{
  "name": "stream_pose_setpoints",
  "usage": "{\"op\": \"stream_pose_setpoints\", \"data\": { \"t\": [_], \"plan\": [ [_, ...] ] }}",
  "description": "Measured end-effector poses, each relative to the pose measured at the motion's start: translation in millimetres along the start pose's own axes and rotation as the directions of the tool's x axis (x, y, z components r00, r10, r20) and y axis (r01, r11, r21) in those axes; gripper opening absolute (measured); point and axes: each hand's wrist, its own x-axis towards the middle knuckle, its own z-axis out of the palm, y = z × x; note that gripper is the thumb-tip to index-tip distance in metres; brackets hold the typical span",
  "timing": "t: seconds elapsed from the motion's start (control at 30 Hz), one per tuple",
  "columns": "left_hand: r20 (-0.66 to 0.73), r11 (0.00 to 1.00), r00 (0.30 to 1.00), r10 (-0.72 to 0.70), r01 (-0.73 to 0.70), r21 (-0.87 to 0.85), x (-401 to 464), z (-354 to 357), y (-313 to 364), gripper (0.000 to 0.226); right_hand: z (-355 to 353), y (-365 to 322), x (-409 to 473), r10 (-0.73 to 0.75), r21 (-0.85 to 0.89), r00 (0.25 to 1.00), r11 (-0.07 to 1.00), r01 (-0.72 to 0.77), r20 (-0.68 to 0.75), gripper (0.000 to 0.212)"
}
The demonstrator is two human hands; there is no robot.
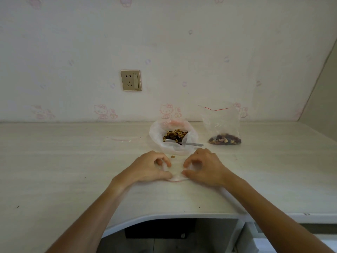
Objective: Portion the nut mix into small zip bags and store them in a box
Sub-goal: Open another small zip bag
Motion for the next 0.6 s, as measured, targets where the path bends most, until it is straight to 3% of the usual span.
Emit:
{"op": "stream_pose_setpoints", "data": {
  "t": [0.1, 0.2, 0.27, 0.3, 0.37, 0.43, 0.6],
  "plan": [
    [-0.051, 0.977, 0.998, 0.035, -0.045, -0.208, -4, 0, -5, 0.041, 2, 3, -4, -0.004, 0.236, 0.997, 0.972, 0.022, -0.08, 0.017],
    [-0.133, 0.908, 0.991, -0.018, -0.039, -0.418, -9, 0, -6, 0.034, -6, 1, -8, 0.106, 0.661, 0.989, 0.75, -0.015, -0.099, 0.02],
    [-0.23, 0.854, 0.968, -0.095, -0.039, -0.518, -10, 2, -7, 0.024, -7, 3, -6, 0.205, 0.787, 0.967, 0.616, -0.009, -0.15, 0.025],
    [-0.277, 0.827, 0.952, -0.132, -0.048, -0.56, -9, 3, -7, 0.021, -7, 5, -4, 0.249, 0.79, 0.948, 0.614, 0.004, -0.199, 0.021],
    [-0.365, 0.779, 0.908, -0.205, -0.074, -0.622, -4, 3, -9, 0.014, -7, 13, 6, 0.324, 0.687, 0.886, 0.727, -0.009, -0.331, 0.014],
    [-0.438, 0.762, 0.854, -0.283, -0.077, -0.643, 5, 2, -11, 0.015, -9, 19, 20, 0.378, 0.542, 0.835, 0.832, -0.116, -0.401, 0.01],
    [-0.541, 0.787, 0.739, -0.401, -0.024, -0.616, 35, -1, -12, 0.037, -7, 25, 48, 0.442, 0.273, 0.87, 0.883, -0.381, -0.217, 0.041]
  ]
}}
